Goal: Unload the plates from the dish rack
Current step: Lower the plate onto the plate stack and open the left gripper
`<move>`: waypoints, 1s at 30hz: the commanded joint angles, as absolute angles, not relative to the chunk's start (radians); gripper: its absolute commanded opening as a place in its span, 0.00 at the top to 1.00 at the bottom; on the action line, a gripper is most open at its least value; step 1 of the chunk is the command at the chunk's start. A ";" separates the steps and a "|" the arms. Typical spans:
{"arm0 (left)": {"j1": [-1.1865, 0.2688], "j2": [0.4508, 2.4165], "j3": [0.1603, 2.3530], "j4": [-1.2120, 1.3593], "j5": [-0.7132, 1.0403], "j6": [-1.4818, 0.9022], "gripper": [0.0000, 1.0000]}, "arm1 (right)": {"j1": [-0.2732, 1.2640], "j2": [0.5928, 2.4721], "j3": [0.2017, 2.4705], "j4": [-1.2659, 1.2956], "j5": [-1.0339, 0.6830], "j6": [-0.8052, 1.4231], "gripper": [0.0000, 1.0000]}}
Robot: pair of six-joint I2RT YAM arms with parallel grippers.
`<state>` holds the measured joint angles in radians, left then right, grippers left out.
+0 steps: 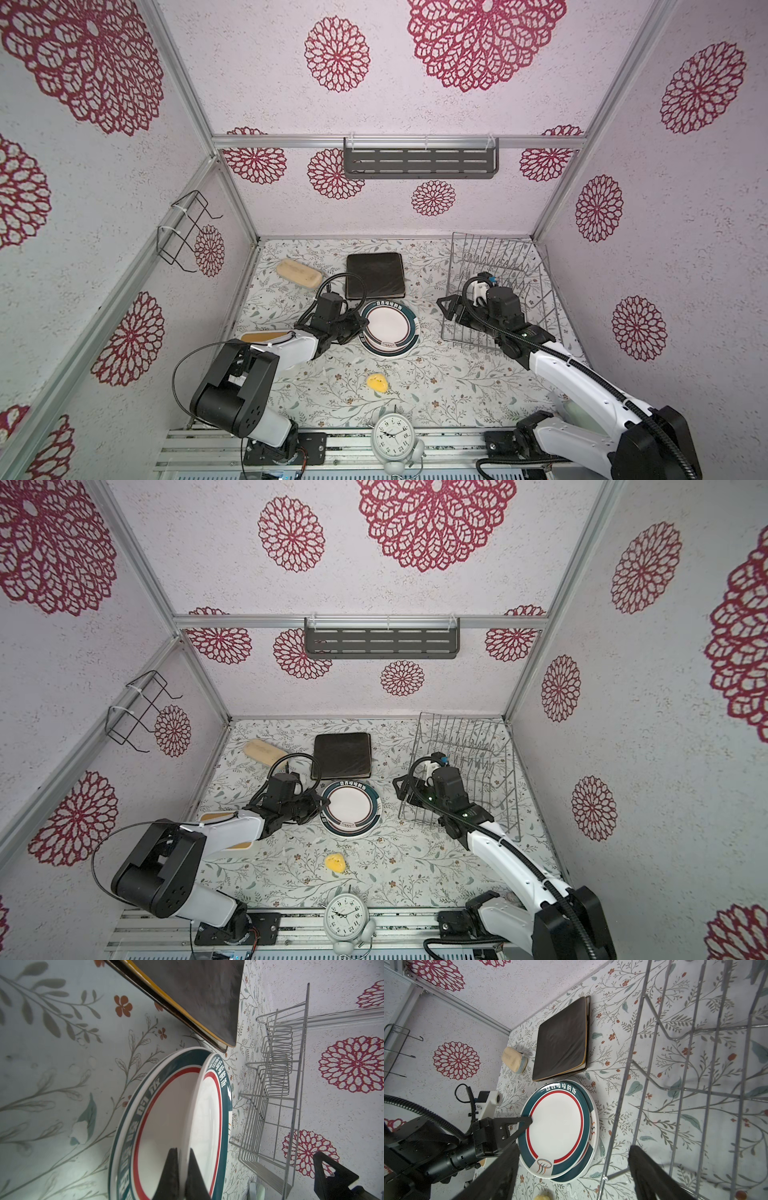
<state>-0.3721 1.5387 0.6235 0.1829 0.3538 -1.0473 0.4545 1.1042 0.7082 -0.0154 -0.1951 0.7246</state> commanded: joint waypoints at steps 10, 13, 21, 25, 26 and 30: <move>-0.362 1.563 0.618 0.252 0.382 -1.054 0.93 | 0.457 1.097 0.736 -0.030 -0.179 0.698 0.14; -0.362 1.563 0.616 0.250 0.379 -1.054 0.93 | 0.458 1.096 0.737 -0.030 -0.178 0.697 0.14; -0.361 1.553 0.618 0.218 0.362 -1.046 0.83 | 0.458 1.094 0.737 -0.032 -0.179 0.698 0.14; -0.362 1.543 0.621 0.202 0.351 -1.041 0.77 | 0.458 1.093 0.738 -0.032 -0.175 0.699 0.14; -0.362 1.542 0.623 0.198 0.350 -1.039 0.75 | 0.458 1.092 0.738 -0.032 -0.177 0.701 0.14; -0.362 1.539 0.636 0.169 0.342 -1.023 0.69 | 0.458 1.097 0.738 -0.030 -0.176 0.698 0.14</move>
